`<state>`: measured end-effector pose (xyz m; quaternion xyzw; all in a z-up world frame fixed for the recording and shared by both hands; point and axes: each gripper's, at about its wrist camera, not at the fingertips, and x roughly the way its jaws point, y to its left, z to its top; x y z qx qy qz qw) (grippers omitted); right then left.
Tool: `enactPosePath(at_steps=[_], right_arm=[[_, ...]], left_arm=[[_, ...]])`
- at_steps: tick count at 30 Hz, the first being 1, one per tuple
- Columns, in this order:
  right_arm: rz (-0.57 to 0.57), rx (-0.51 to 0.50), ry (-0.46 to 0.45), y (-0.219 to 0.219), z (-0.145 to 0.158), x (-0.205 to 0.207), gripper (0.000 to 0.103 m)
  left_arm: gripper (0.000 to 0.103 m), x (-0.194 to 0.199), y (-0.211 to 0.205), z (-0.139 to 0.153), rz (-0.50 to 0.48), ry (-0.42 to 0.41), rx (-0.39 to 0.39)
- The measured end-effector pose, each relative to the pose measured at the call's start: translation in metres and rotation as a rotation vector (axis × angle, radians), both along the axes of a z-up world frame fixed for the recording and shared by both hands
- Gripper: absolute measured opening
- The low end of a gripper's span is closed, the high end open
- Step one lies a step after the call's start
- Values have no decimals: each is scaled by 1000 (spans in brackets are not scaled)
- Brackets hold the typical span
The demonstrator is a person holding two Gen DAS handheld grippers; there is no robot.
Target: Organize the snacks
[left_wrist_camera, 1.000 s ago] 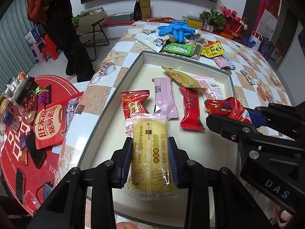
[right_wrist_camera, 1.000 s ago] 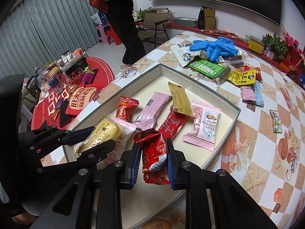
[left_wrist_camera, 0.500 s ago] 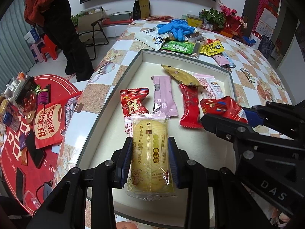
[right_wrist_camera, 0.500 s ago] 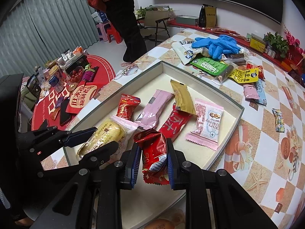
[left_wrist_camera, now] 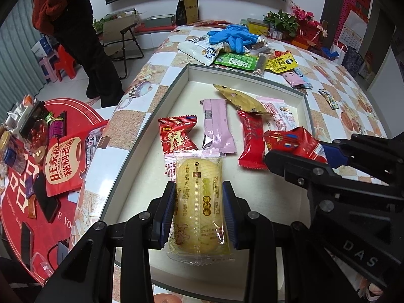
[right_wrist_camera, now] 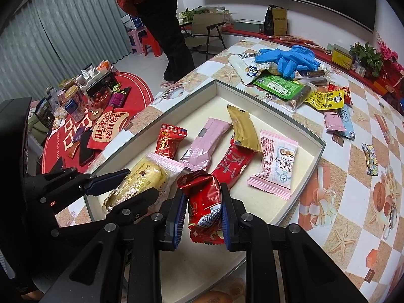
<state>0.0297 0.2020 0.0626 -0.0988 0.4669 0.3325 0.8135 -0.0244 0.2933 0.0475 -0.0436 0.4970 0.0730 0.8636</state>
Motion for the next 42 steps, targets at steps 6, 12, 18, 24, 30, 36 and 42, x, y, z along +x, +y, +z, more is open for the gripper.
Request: enactPosePath(at_steps=[6,12,18,24,30,36,42], right_arm=[[0,2,1,0,0,0,25],[2,-1,5,1,-2,0,25],[2,-3,5,3,-3,-1,25],[7,-7,25,7,-7,3,39],[1,2,-14,8,0,0,85],[-35,17,10,-5,1,8,85],[-93,29,34,-22,1,16,85]], left_arm=[[39,1,0,-2,-2,4,0],[39,1,0,-2,-2,9,-2],[39,3,2,-5,-3,20,-5],[58,3,3,-5,13,10,10],[81,-2,6,1,18,-34,7],[87,-8,1,6,20,-71,78],[90,-13,0,6,-2,-78,18]])
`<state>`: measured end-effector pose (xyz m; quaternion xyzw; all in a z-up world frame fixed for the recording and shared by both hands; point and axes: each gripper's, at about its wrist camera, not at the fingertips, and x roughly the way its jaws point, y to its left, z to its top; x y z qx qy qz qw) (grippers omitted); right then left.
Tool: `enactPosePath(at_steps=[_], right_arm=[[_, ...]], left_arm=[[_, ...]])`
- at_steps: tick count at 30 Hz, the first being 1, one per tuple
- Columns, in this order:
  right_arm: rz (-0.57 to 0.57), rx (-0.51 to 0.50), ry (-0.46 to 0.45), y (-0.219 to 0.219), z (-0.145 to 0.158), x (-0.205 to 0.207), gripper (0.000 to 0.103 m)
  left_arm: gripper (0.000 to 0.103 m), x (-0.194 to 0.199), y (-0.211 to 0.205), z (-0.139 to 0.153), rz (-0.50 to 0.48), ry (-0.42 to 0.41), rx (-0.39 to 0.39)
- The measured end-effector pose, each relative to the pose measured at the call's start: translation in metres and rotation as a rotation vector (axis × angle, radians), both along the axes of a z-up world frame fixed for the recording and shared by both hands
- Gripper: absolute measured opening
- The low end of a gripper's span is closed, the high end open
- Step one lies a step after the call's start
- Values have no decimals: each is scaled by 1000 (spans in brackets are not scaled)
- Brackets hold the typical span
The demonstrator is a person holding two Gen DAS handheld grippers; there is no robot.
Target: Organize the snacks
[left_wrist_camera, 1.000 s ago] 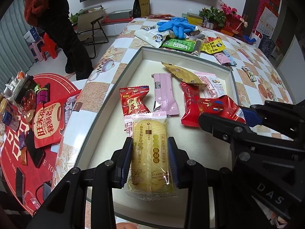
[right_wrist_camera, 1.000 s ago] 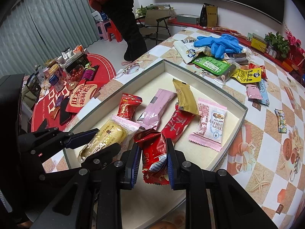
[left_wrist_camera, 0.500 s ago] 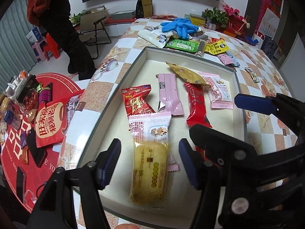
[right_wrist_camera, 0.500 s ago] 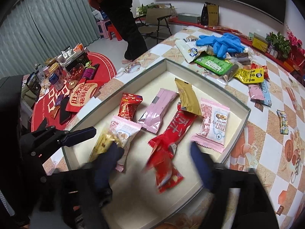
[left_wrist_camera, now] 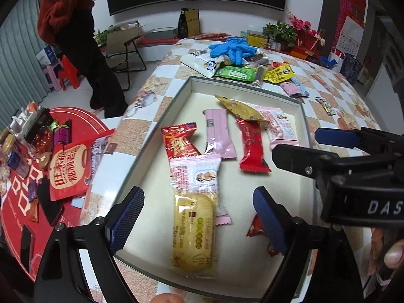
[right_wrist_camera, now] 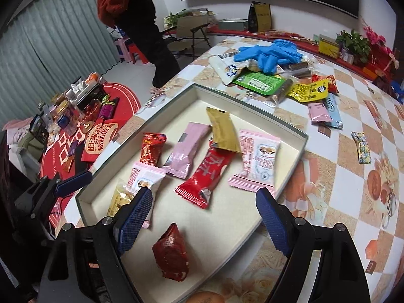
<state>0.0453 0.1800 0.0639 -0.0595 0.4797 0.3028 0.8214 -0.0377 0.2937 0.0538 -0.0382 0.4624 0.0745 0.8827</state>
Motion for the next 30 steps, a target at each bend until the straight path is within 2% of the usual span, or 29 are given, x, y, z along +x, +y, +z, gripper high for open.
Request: enactPosePath(at_steps=[3,6,8,10,12,13,20,30], right_arm=[[-1,0,14,-3,0,1,85],[11,-1,17,-3,0,0,85],[16,-3,18,-3,0,-1,85],[19,-8,15,-2,-1,-2,85],[19,-11,17,-3,-2,-1,85],[19,-11,19,-3,-2,-2,85],[30,-19,16,-1,-3,-5,85],[58,-42,17,7,-6,-10,85]], left_arm=[[90,0,0,-2,-15,14,-55],[90,-7,1,0,21,-13,-83],[90,-14,0,2,74,-23,-54],[90,-16,0,-2,99,19,-25],[90,-14,0,-9,104,85,-18],[90,-14,1,-10,105,91,-22],[90,-21,2,-5,117,66,-59],[90,-20,-2,-4,103,75,-40]])
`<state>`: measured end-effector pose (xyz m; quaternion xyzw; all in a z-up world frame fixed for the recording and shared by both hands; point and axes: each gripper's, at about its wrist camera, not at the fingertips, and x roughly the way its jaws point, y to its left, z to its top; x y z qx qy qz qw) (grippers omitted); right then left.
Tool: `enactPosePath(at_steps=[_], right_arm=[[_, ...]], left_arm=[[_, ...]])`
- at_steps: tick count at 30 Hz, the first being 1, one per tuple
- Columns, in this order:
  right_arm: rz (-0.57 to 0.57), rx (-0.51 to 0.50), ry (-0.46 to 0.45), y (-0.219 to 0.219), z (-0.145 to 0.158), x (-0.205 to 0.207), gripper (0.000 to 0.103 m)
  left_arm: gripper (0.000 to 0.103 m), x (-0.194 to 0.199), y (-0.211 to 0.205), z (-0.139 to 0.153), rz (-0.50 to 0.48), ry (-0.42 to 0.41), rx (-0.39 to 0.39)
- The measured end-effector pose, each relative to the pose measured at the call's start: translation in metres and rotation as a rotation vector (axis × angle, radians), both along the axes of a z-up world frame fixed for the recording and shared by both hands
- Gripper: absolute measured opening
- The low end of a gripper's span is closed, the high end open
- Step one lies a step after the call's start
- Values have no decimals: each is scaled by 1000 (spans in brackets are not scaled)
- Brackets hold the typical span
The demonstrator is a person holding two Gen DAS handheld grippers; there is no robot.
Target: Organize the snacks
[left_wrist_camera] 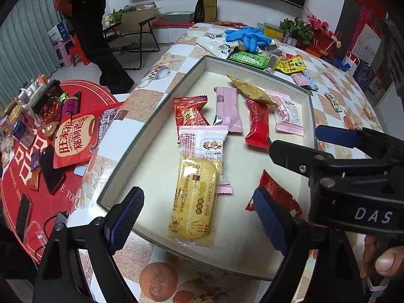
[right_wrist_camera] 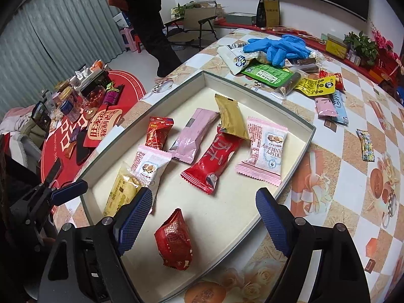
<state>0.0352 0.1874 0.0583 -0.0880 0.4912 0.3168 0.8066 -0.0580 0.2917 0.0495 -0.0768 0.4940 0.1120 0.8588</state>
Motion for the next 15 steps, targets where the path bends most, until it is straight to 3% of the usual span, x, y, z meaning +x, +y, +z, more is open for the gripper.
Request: enactPosePath(at_steps=[15], right_arm=[[21,-27,5,6,-3,-4,85]], left_arm=[[90,0,-1,0,-2,8,-3]])
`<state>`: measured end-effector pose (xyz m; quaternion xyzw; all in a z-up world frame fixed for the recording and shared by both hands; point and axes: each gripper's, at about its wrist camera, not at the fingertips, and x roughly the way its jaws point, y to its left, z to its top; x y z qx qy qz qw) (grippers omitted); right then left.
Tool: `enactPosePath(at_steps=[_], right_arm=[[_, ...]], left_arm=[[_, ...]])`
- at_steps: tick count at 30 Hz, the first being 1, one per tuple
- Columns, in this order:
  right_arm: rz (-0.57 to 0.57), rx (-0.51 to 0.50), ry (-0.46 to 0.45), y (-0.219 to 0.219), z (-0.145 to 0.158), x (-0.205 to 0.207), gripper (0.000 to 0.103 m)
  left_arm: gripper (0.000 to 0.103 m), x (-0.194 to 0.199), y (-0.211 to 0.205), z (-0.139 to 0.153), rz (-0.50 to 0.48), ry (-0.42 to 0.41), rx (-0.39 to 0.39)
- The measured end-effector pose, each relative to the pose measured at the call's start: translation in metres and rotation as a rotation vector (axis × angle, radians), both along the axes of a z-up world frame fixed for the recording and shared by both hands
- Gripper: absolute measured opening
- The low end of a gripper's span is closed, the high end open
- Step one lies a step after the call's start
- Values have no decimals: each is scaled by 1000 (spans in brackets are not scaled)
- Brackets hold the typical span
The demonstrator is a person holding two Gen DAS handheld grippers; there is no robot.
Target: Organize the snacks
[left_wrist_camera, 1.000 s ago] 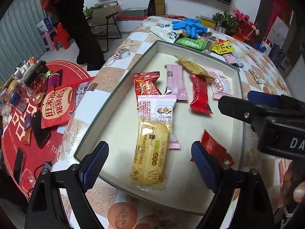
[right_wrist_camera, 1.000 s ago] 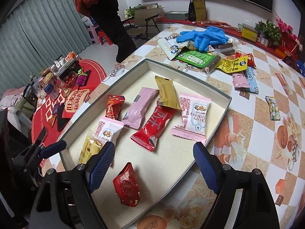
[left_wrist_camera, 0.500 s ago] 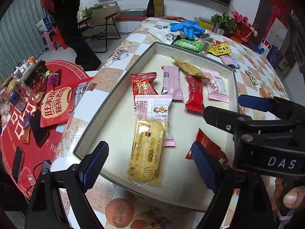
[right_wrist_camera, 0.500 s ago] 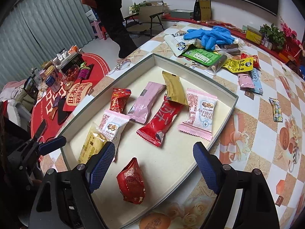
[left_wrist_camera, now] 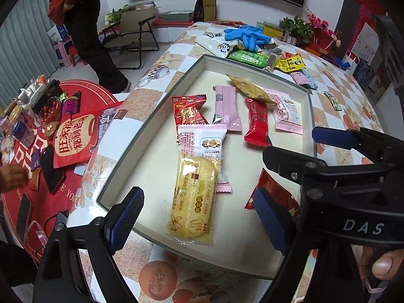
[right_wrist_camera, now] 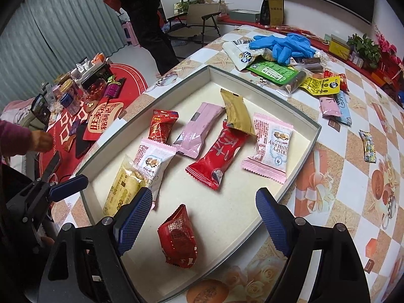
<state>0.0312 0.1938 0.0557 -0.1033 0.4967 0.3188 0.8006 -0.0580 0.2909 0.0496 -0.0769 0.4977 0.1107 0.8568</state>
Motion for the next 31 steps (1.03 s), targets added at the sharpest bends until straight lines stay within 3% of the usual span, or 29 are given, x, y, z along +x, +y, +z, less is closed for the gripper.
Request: enactPosePath(at_steps=[31], right_arm=[[-1,7,-5,-6,5,-2,85]], left_arm=[[90,-1,-11,6,-21,-12,-4]])
